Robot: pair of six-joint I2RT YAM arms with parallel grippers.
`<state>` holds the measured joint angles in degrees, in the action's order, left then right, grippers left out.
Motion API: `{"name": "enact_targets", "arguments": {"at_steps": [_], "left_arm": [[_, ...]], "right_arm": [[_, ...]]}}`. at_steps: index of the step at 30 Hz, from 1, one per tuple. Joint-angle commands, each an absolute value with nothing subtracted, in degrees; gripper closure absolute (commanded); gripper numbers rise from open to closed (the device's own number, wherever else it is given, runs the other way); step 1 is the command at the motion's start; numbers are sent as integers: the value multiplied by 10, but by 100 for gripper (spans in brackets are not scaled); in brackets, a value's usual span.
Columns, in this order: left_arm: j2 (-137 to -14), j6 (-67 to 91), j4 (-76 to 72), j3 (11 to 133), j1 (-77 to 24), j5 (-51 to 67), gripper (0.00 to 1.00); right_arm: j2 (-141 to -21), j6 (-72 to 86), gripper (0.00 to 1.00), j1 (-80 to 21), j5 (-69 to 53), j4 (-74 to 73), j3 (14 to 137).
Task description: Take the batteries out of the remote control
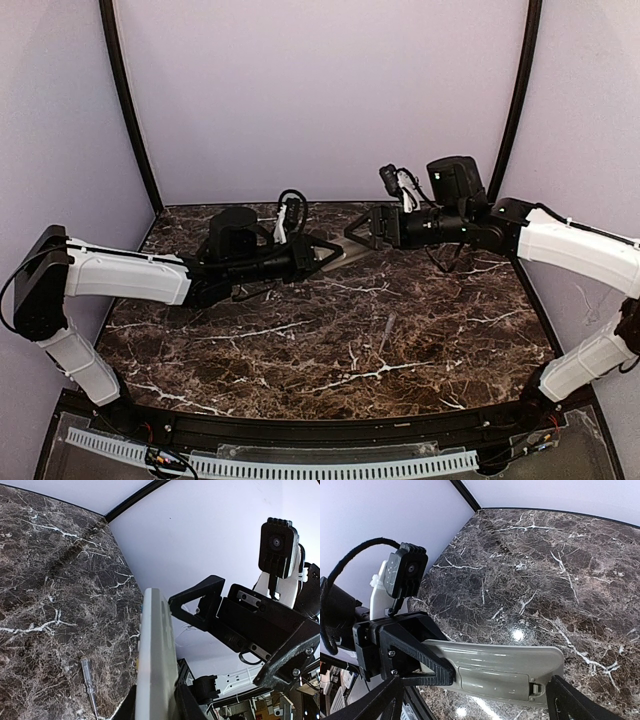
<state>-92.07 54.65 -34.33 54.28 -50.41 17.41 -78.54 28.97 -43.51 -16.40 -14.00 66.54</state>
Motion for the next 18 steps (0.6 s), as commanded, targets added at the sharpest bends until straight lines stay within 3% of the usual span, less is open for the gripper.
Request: {"name": "enact_targets", "arguments": {"at_steps": [1, 18], "left_arm": [[-889, 540, -388, 541, -510, 194, 100], [-900, 544, -378, 556, -510, 183, 100]], "right_arm": [[-787, 286, 2, -438, -164, -141, 671], [-794, 306, 2, -446, -183, -116, 651]]}}
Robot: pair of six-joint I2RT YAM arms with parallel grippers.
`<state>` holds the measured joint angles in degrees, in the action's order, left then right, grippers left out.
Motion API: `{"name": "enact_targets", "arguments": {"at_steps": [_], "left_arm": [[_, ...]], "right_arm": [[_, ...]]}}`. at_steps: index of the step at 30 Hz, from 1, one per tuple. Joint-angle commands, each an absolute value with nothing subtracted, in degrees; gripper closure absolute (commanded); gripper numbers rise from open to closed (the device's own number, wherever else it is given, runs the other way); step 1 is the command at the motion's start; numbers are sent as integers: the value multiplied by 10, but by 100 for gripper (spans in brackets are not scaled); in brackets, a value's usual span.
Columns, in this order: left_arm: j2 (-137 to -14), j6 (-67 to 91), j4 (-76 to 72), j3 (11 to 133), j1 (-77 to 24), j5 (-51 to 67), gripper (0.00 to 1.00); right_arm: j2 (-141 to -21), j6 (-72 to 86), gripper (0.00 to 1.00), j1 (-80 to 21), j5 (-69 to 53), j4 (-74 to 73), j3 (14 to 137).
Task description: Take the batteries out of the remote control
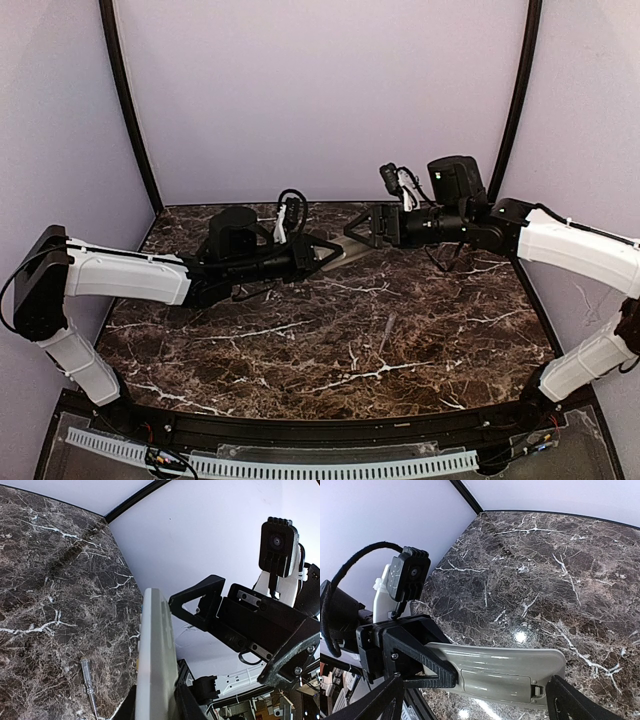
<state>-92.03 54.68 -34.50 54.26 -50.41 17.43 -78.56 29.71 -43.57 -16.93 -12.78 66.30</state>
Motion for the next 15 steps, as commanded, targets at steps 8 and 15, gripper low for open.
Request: {"name": "enact_targets", "arguments": {"at_steps": [8, 15], "left_arm": [[-904, 543, -366, 566, -510, 181, 100], [-906, 543, -366, 570, -510, 183, 100]], "right_arm": [[-795, 309, 2, -447, -180, -117, 649], [-797, 304, 2, -449, -162, -126, 645]]}}
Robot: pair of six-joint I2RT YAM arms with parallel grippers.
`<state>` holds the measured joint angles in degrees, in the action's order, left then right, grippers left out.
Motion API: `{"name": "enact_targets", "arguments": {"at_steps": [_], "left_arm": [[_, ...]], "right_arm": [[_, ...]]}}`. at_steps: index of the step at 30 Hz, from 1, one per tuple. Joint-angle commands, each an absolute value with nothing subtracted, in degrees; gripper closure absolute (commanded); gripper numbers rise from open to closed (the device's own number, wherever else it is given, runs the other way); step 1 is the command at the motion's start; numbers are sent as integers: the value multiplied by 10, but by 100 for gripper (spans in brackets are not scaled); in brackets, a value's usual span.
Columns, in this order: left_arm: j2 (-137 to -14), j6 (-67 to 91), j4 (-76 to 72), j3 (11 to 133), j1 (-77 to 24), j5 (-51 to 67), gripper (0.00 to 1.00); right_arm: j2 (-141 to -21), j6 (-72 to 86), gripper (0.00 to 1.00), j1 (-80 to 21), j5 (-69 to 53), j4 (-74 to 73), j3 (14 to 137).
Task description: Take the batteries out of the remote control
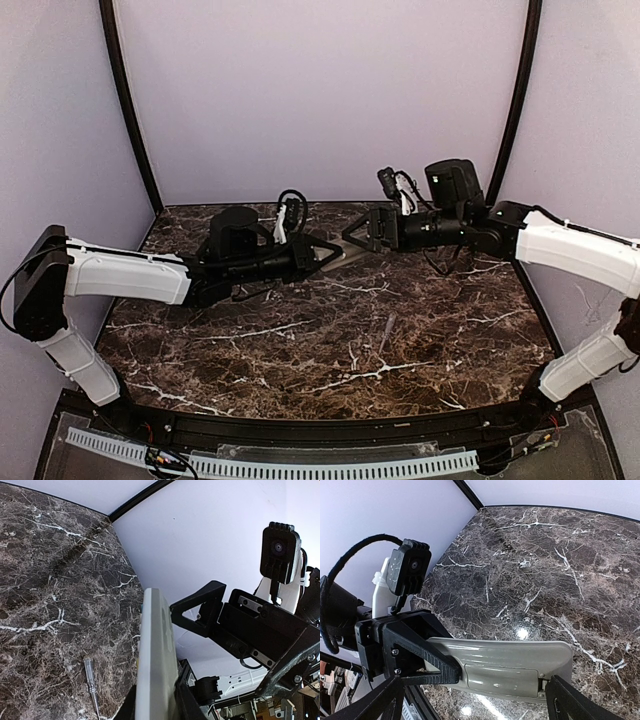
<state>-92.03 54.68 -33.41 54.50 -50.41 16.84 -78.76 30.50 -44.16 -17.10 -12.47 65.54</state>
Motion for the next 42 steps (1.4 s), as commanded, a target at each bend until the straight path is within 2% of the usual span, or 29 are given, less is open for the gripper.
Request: {"name": "enact_targets", "arguments": {"at_steps": [1, 15, 42], "left_arm": [[-906, 543, -368, 570, -510, 184, 100], [-898, 536, -401, 558, -511, 203, 100], [-872, 498, -440, 544, -510, 244, 100]], "right_arm": [[-798, 303, 2, -449, -158, -128, 645], [-840, 312, 2, -463, -163, -105, 642], [-813, 395, 1, -420, -313, 58, 536]]}}
